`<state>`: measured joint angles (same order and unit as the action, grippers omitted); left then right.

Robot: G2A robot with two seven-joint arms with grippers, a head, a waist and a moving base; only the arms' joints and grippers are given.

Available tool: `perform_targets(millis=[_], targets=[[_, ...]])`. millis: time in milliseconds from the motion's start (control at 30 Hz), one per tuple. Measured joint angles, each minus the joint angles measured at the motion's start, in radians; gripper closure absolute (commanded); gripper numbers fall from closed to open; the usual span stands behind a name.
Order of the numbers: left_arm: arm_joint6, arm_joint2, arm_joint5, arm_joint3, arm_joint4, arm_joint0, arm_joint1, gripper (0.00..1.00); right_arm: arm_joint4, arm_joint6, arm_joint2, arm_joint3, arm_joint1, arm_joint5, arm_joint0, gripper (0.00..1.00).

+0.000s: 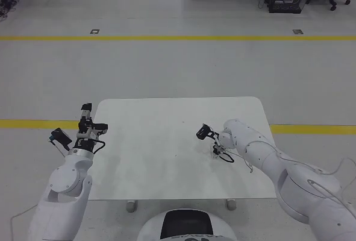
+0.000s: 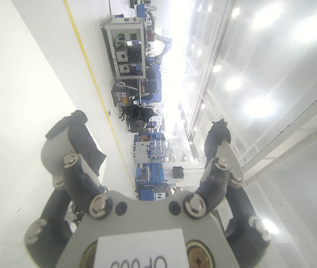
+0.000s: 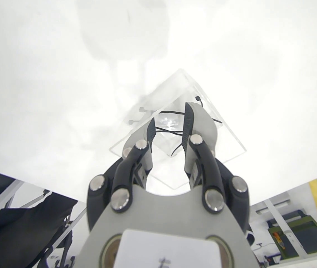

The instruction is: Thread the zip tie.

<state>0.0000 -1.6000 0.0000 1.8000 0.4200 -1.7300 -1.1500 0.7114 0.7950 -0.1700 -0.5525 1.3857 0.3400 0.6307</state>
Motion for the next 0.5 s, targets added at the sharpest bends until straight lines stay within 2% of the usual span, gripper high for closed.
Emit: perform_targets(millis=[500], targets=[[0.000, 0.000, 0.000, 0.000, 0.000, 0.000, 0.000, 0.00, 0.023, -0.038, 0.000, -0.042, -0.020, 0.000, 0.008, 0.73]])
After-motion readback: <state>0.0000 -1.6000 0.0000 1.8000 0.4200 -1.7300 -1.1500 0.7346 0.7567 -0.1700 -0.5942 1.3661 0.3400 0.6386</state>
